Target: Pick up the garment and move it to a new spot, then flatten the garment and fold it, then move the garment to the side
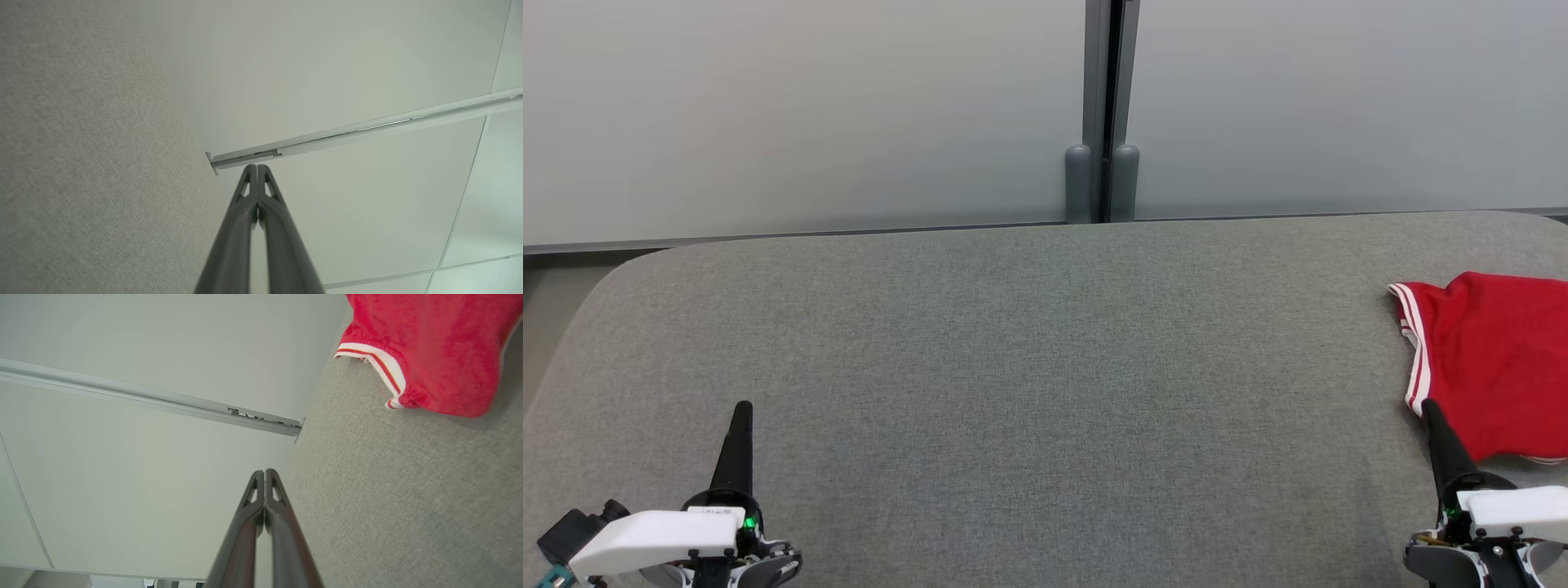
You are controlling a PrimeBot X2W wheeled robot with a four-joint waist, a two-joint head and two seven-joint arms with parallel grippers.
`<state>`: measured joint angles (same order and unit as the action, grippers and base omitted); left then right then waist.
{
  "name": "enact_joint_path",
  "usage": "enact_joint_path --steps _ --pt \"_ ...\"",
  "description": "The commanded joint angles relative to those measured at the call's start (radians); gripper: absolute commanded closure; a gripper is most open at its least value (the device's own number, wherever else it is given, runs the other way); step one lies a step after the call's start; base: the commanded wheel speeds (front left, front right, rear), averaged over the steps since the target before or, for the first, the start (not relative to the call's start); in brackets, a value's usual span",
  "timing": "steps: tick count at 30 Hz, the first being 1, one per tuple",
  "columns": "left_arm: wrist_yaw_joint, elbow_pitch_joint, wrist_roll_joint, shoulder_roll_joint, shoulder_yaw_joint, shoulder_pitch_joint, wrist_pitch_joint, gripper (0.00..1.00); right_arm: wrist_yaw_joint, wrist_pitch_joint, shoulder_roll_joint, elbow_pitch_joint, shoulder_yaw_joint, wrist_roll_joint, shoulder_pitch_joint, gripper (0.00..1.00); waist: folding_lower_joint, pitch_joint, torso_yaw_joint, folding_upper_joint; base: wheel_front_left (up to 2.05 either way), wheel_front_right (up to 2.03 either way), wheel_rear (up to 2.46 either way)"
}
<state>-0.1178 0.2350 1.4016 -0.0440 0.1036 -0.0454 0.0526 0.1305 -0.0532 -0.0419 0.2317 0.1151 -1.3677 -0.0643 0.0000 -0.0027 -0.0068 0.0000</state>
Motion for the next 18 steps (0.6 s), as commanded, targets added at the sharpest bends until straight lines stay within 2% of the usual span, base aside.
enact_joint_path --steps 1,18 --pt "-0.006 -0.002 0.022 -0.007 0.005 -0.023 0.008 1.00 0.000 -0.010 -0.010 -0.002 0.000 -0.025 -0.018 1.00 0.0000 0.000 0.000 0.0000 0.00 0.00 0.00" --pt "-0.013 0.006 0.138 -0.008 0.009 -0.055 0.042 1.00 0.000 -0.043 -0.012 0.007 -0.001 -0.159 -0.037 1.00 0.0000 0.003 0.004 0.0000 0.00 0.00 0.00"
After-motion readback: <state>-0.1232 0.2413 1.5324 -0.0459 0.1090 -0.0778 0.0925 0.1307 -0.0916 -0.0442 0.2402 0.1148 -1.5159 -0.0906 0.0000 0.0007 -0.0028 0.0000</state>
